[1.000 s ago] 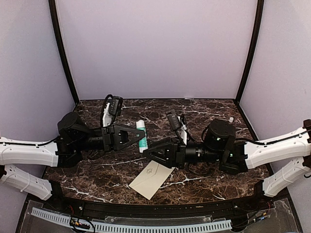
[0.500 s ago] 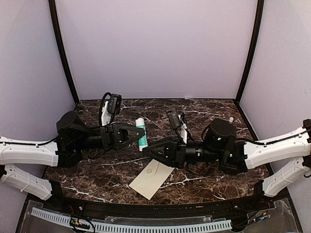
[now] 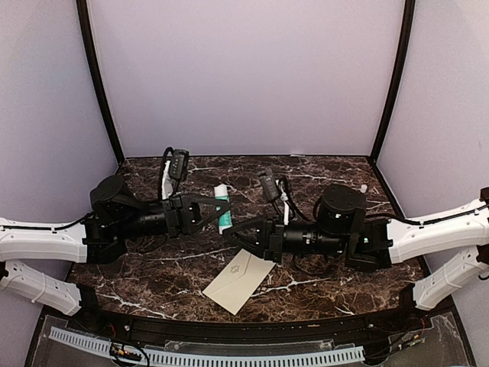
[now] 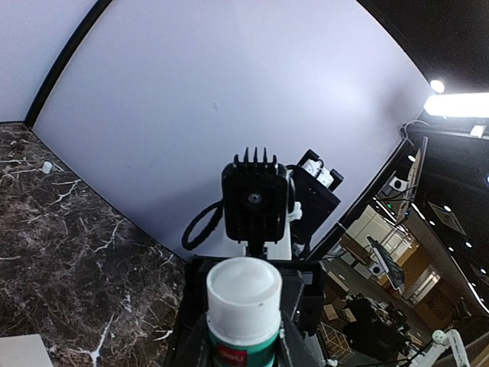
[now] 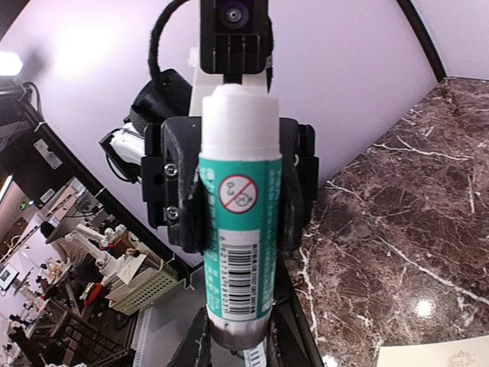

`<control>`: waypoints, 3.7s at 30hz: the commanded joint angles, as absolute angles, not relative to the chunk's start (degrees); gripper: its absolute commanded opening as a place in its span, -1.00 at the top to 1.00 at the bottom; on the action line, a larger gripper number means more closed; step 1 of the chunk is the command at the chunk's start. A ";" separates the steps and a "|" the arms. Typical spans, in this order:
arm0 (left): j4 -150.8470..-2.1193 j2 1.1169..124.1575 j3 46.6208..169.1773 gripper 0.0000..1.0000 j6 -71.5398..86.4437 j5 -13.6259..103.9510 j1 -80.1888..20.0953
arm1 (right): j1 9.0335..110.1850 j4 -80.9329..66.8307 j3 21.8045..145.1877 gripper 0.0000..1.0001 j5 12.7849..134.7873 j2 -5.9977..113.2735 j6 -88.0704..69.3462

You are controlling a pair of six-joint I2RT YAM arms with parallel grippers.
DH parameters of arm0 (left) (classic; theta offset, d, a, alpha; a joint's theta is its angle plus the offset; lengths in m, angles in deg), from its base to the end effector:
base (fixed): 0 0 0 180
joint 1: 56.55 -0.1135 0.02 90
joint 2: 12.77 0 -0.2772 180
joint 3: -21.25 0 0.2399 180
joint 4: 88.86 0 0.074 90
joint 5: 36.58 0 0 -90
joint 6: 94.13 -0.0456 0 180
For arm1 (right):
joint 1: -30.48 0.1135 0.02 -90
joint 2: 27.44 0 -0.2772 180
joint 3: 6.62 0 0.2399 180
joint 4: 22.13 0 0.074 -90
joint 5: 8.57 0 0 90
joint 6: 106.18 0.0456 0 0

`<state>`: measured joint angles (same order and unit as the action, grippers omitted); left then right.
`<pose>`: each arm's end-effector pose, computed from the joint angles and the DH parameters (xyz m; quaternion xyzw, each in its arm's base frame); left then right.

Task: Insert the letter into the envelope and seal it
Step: Screw the solid glue.

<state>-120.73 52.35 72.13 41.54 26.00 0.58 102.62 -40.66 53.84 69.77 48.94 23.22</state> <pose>0.1153 -0.2172 0.3406 0.2476 0.5516 -0.7001 0.3798 0.0845 0.2921 0.3225 -0.2642 0.6387 0.6342 0.3466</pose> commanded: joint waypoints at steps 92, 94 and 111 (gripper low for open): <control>-108.38 44.29 72.76 1.00 37.49 38.09 3.75 | 105.16 -29.63 62.10 0.87 86.90 49.81 17.95; -106.28 44.12 72.92 1.00 37.34 39.91 3.75 | 105.17 -26.32 63.84 0.87 88.74 50.63 17.27; -103.50 46.13 72.93 1.00 40.70 44.01 3.75 | 105.77 -18.31 67.83 0.70 92.61 54.78 16.54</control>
<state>-101.60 46.58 73.71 39.20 46.92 2.72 106.10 -15.70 69.33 90.33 55.97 16.62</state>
